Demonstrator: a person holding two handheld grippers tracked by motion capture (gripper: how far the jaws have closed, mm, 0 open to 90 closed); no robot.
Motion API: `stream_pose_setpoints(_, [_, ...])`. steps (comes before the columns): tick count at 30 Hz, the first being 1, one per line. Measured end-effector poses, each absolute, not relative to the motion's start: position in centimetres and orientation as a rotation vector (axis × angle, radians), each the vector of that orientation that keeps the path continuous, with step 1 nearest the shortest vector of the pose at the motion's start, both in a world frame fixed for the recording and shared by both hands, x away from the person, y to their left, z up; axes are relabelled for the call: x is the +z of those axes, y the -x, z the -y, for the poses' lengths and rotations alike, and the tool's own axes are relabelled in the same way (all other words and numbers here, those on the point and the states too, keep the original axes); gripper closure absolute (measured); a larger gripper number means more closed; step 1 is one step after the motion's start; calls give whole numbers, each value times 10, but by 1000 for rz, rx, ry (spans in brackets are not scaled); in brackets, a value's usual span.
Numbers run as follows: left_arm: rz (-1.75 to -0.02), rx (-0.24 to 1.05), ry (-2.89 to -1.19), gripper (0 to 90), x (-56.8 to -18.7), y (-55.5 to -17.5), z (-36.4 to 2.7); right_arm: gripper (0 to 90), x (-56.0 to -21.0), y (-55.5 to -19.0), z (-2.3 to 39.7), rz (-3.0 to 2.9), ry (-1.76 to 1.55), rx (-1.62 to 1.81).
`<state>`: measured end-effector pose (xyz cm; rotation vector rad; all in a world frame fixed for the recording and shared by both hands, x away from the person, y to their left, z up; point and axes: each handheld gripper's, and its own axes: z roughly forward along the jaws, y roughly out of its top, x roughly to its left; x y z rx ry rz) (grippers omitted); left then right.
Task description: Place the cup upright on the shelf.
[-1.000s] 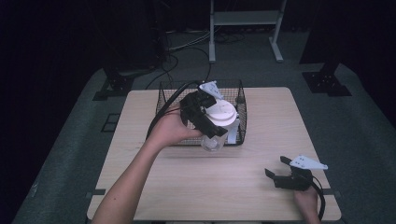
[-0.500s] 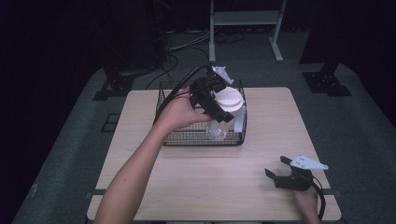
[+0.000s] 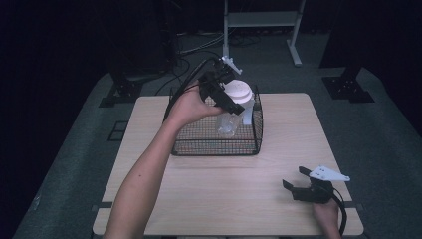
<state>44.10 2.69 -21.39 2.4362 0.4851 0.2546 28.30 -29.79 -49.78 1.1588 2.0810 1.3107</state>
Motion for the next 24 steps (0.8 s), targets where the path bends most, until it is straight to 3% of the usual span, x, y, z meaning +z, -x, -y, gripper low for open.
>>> stream_pose_setpoints(24, [-681,245,-2410,55,-243,-490,-39,129,-498,-284,298,-2074,-1159,1317])
